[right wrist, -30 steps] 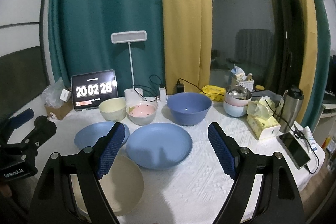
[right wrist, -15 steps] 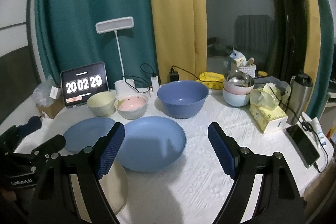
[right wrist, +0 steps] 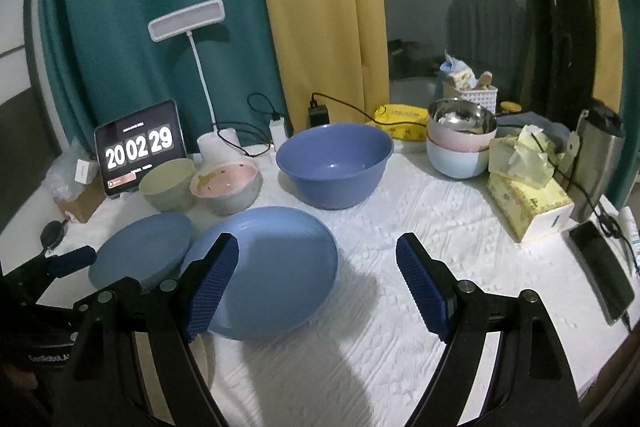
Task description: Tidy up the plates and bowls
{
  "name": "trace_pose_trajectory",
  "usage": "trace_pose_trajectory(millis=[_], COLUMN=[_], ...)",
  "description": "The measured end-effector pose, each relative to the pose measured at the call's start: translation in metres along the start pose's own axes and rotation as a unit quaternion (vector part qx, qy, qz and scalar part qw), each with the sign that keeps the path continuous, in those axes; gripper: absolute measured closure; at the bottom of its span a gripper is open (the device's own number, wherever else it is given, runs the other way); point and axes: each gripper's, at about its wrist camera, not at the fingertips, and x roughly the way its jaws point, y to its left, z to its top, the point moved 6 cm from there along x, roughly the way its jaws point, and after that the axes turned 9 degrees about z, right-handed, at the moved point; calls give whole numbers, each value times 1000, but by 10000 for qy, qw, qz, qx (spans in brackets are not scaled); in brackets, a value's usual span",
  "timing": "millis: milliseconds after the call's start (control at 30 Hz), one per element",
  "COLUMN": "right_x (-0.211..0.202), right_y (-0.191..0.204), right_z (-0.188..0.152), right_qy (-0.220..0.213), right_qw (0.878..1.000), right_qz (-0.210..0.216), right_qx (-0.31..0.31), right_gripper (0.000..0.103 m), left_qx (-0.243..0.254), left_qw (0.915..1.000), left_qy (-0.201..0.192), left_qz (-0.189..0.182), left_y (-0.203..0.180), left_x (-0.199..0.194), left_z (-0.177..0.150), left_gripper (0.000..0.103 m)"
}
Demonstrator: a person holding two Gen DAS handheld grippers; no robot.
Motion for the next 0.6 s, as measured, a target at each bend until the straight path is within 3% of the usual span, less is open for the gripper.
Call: trace_pose_trajectory(millis=[467,600], right_x=[44,54], right_y=[-24,-29], right_z=[-12,-16], right_qy=[408,483], right_qw=[9988,9983], right_qz=[179,233], right_qx=[194,234], right_gripper=[19,19], left_qx=[-60,-89], left_qw=[9966,9948], left_qy=[787,1005], left_qz=[-257,-162], left_y=[-16,-15], left_x=[50,64], left_z=[-9,-12], left_gripper=[30,34])
